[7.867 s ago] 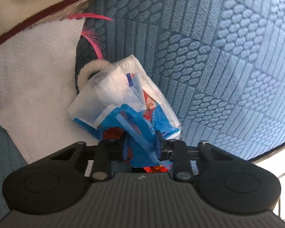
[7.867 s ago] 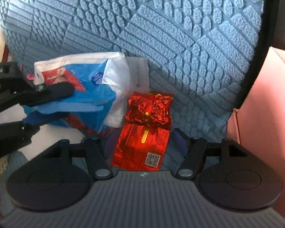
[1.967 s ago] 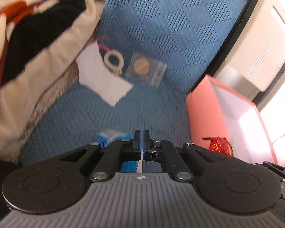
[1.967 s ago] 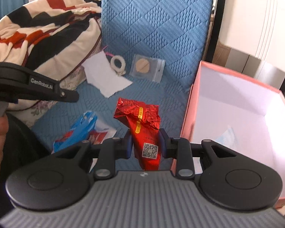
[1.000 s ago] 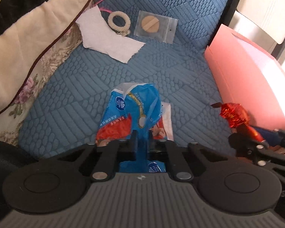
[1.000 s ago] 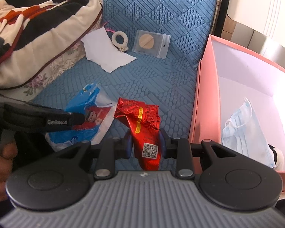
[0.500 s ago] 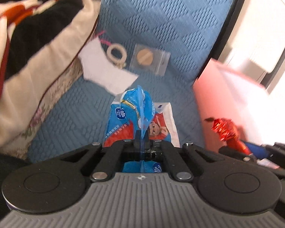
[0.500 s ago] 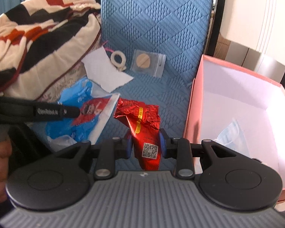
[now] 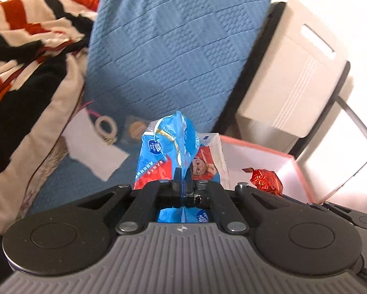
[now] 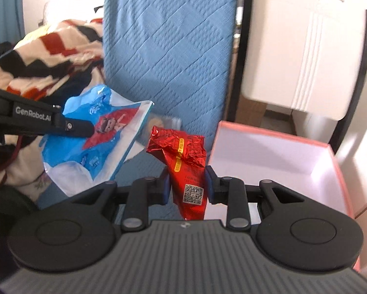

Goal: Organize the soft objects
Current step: 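Carry the tissue pack over the pink box while the right gripper carries the red candy, then open the left gripper to drop the tissue pack while the right gripper releases the candy, then withdraw both grippers from the pink box back over the cushion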

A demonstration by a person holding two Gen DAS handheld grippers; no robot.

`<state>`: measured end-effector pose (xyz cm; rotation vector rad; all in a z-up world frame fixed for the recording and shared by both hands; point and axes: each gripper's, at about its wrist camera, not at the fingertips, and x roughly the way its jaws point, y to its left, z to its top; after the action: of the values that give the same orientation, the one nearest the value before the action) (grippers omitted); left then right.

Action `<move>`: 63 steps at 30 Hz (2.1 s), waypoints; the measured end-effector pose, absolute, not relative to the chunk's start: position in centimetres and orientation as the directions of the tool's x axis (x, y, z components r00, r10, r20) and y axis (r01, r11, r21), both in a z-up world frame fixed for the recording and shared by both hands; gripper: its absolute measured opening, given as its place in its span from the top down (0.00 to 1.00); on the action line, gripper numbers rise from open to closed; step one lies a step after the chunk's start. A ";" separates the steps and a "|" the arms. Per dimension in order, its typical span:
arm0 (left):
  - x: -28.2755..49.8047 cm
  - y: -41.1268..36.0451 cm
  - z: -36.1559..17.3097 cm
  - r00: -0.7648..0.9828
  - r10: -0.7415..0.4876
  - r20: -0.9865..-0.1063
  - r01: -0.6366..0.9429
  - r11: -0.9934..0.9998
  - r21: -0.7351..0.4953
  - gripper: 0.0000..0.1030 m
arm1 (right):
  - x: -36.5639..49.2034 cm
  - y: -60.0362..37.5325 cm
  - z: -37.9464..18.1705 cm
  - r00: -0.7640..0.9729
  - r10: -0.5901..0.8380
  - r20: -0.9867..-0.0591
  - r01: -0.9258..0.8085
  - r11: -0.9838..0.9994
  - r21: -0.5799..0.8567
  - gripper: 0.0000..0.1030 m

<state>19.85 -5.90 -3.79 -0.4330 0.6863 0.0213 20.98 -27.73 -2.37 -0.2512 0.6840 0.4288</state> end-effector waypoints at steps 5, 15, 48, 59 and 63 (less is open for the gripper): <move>21.3 -8.9 -2.5 0.789 -0.153 -0.595 -0.113 0.915 -0.386 1.00 | 21.7 -29.7 -0.9 0.713 0.286 -0.640 -0.439 0.894 -0.089 0.69; 24.8 -16.5 -3.7 0.763 -0.236 -0.602 -0.019 0.923 -0.386 1.00 | 23.3 -36.0 -2.4 0.722 0.205 -0.661 -0.356 0.929 -0.100 0.69; 28.5 -24.4 -11.6 0.625 -0.302 -0.720 0.061 0.938 -0.340 0.54 | 26.4 -43.9 -10.2 0.625 0.090 -0.775 -0.187 0.982 -0.037 0.54; 24.9 -21.1 -5.2 0.746 -0.283 -0.603 0.102 0.943 -0.316 0.54 | 23.8 -41.1 -5.0 0.704 0.144 -0.695 -0.218 0.976 -0.019 0.54; 23.2 -19.4 -3.5 0.777 -0.272 -0.567 0.113 0.947 -0.299 0.54 | 22.7 -39.7 -3.6 0.725 0.156 -0.671 -0.233 0.972 -0.026 0.54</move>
<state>23.20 -19.45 -3.49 -0.2559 0.6493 -0.2110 22.68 -39.65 -3.61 -0.1109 0.7296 0.2153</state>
